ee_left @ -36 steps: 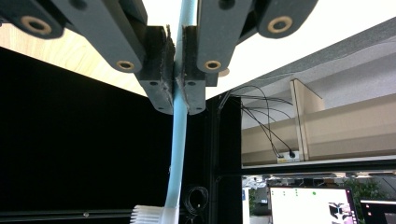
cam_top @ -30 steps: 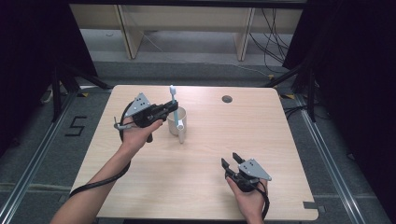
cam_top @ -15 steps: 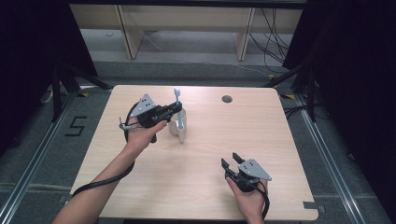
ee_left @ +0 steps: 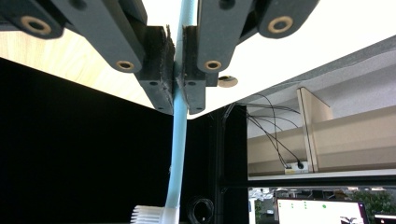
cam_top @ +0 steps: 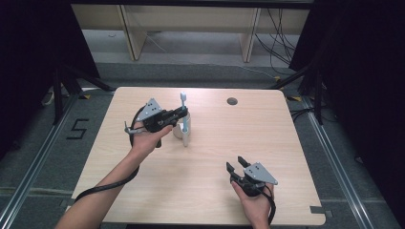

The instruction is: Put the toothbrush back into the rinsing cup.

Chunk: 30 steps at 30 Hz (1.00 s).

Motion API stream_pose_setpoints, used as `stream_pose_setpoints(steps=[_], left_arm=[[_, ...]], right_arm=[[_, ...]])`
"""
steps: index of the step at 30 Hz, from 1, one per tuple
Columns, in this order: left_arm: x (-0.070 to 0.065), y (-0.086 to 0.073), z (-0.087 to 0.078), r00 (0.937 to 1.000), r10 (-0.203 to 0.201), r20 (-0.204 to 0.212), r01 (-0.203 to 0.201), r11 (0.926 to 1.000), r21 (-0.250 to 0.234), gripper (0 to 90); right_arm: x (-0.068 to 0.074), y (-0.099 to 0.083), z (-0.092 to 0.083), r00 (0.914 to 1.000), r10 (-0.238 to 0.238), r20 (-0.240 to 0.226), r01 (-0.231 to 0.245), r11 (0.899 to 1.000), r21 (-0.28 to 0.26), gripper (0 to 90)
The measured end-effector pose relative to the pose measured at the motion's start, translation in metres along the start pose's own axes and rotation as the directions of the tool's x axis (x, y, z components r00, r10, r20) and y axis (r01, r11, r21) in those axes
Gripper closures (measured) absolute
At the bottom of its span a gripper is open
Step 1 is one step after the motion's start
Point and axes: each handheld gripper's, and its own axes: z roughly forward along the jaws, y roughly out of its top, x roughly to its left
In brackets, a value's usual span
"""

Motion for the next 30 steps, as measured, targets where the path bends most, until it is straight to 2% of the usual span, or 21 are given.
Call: stream_pose_setpoints(steps=[2, 4, 7, 9, 17, 18, 19, 23, 26, 30], left_arm=[[0.000, -0.003, 0.000, 1.0000, -0.003, -0.002, 0.003, 1.0000, 0.007, 83.2], [0.001, -0.007, 0.001, 1.0000, 0.000, -0.004, 0.000, 0.9999, 0.015, 83.2], [0.001, -0.012, 0.002, 1.0000, -0.005, -0.007, 0.005, 0.9997, 0.023, 83.2], [0.002, -0.015, 0.002, 1.0000, -0.003, -0.009, 0.004, 0.9996, 0.029, 83.2], [0.003, -0.023, 0.003, 0.9997, -0.018, -0.014, 0.019, 0.9990, 0.041, 83.1], [0.003, -0.024, 0.003, 0.9997, -0.018, -0.014, 0.018, 0.9989, 0.043, 83.1], [0.003, -0.024, 0.003, 0.9997, -0.020, -0.014, 0.021, 0.9988, 0.045, 83.1], [0.003, -0.026, 0.004, 0.9998, -0.016, -0.012, 0.016, 0.9986, 0.050, 83.0], [0.003, -0.028, 0.004, 0.9998, -0.014, -0.011, 0.015, 0.9980, 0.061, 83.0], [0.003, -0.032, 0.004, 0.9999, -0.014, -0.006, 0.015, 0.9967, 0.080, 82.9]], right_arm=[[0.000, 0.000, 0.000, 1.0000, 0.002, 0.001, -0.002, 1.000, -0.003, 49.9], [-0.003, 0.000, 0.001, 0.9994, -0.033, 0.006, 0.033, 0.999, -0.016, 49.9], [-0.002, 0.000, 0.001, 0.9998, -0.021, 0.002, 0.021, 1.000, -0.009, 49.9], [-0.001, 0.000, 0.001, 0.9999, -0.002, -0.016, 0.002, 1.000, 0.003, 49.9], [0.000, -0.001, 0.001, 0.9998, 0.000, -0.021, 0.000, 1.000, 0.004, 49.8], [-0.001, 0.000, 0.001, 0.9996, -0.020, -0.018, 0.020, 1.000, 0.001, 49.8], [0.001, -0.001, 0.001, 0.9998, 0.012, -0.013, -0.012, 1.000, 0.009, 49.8], [0.001, -0.001, 0.001, 0.9999, 0.007, -0.011, -0.007, 1.000, 0.018, 49.8], [0.001, -0.001, 0.002, 0.9998, 0.010, -0.018, -0.010, 1.000, -0.002, 49.8], [0.001, -0.002, 0.002, 0.9998, 0.008, -0.018, -0.008, 1.000, -0.001, 49.8]])
